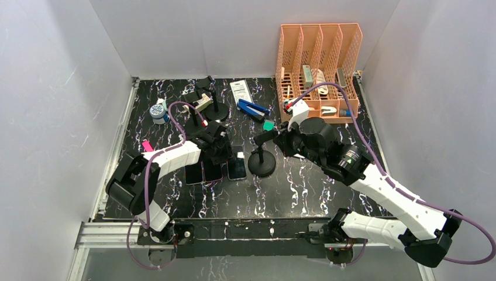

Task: Remove the phone from the phone stand
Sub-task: Place the phone at the center of the board.

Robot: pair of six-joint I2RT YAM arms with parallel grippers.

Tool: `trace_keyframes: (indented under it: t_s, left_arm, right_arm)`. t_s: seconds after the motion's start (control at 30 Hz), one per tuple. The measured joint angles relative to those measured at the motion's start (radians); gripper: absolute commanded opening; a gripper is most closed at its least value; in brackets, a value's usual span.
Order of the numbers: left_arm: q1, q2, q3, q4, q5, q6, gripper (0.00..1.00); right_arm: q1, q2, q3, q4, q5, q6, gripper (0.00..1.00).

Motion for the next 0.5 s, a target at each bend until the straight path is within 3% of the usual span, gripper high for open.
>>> trace_keyframes:
  t_s: [0.3,0.5]
  left_arm:
    - [0.000,-0.044,0.000,-0.032,-0.005,0.009,0.46]
    - [0.000,-0.204,0.001,-0.074,-0.014,0.026,0.55]
  right_arm:
    - [0.000,-0.002,0.000,0.000,-0.008,0.002,0.01]
    - [0.000,-0.002,0.000,0.000,-0.011,0.002,0.01]
